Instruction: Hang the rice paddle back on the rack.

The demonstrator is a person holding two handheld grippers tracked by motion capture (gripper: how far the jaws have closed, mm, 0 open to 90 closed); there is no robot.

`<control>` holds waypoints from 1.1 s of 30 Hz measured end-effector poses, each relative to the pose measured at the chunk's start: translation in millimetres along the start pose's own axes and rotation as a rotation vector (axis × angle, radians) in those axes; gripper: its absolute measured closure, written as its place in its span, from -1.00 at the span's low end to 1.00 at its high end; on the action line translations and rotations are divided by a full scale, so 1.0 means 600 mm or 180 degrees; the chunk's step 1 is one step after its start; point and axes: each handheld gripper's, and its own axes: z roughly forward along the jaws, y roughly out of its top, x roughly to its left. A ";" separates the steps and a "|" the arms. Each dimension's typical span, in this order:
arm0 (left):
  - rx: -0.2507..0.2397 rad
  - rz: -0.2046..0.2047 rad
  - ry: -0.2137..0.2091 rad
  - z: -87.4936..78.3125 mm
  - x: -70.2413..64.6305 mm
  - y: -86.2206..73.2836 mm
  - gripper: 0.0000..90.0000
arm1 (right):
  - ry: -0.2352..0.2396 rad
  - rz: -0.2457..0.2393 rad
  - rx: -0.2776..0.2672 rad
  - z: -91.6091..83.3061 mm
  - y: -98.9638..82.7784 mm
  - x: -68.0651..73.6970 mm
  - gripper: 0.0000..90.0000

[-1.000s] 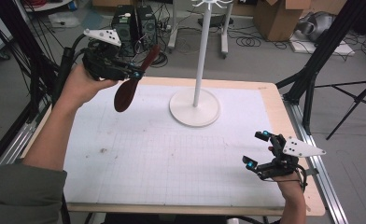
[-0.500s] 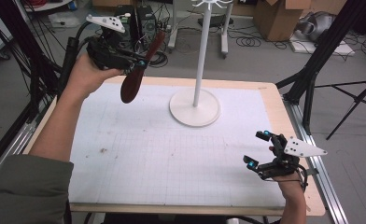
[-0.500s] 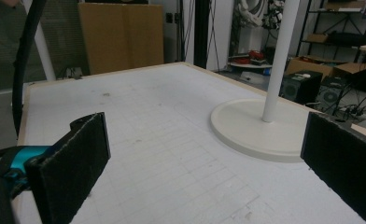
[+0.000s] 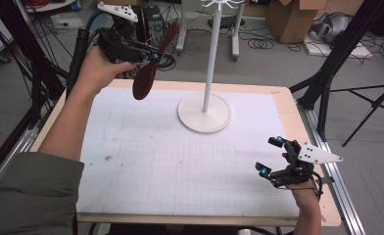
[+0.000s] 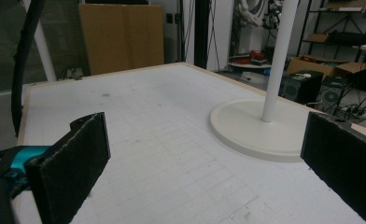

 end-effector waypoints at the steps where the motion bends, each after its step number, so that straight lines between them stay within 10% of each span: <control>1: -0.0010 -0.0011 0.0014 0.001 0.000 0.004 0.74 | 0.0005 -0.0003 -0.0005 0.001 0.000 0.000 -0.99; 33: -0.0093 -0.0011 0.0266 0.057 0.001 0.076 0.74 | -0.0029 0.0038 -0.0119 -0.012 -0.002 -0.006 -0.99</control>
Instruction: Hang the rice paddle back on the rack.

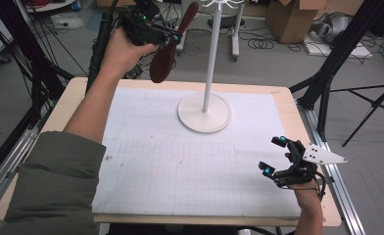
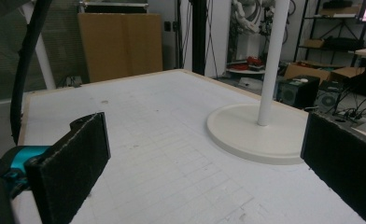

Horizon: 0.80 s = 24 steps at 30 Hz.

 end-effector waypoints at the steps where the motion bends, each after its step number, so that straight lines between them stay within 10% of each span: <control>1: -0.0005 -0.0010 0.0008 0.002 0.000 0.002 0.74 | -0.0004 0.0014 0.0003 0.000 0.000 0.000 -0.99; 24: -0.0027 -0.0018 0.0126 0.039 0.004 0.015 0.74 | -0.0014 0.0044 -0.0046 -0.008 -0.003 -0.005 -0.99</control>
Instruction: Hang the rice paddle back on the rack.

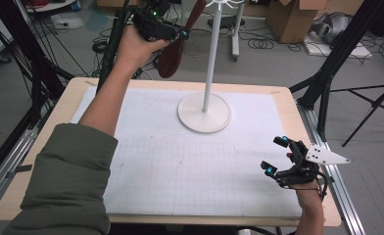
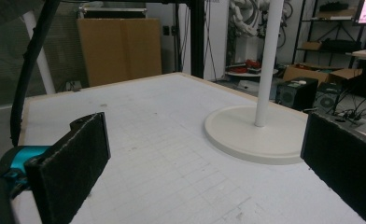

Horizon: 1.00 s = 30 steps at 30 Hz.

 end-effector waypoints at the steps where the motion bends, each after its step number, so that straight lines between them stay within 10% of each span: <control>1: -0.0007 0.0000 -0.0004 0.001 0.001 0.000 0.74 | -0.0006 -0.0001 0.0000 0.000 0.000 0.000 -0.99; 30: -0.0016 -0.0020 0.0007 0.036 0.006 0.001 0.74 | 0.0018 0.0024 0.0021 -0.002 -0.004 -0.004 -0.99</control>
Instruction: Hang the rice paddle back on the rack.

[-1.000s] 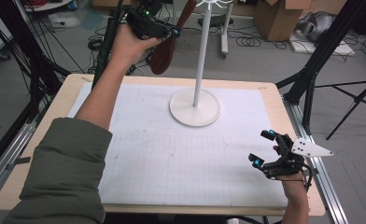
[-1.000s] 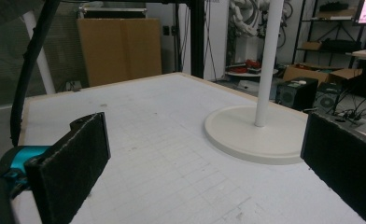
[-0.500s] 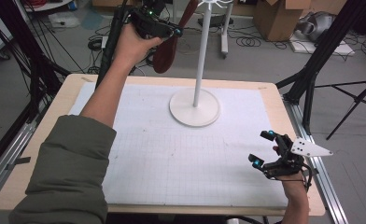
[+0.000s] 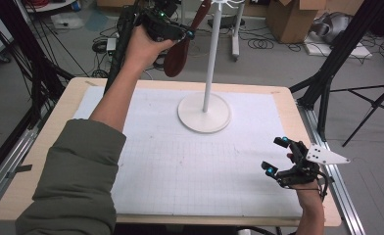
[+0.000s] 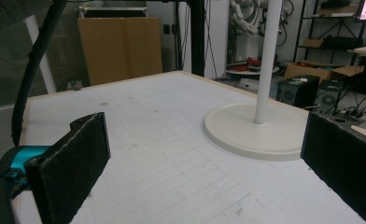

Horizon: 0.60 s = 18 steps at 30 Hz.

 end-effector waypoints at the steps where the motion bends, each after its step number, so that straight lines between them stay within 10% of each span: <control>1: -0.0005 -0.0002 0.0002 0.001 0.001 0.000 0.74 | -0.0003 0.0010 -0.0003 0.000 0.000 0.000 -0.99; 18: -0.0027 -0.0006 0.0045 0.010 0.002 0.001 0.72 | -0.0003 0.0010 0.0003 -0.001 -0.002 -0.003 -0.99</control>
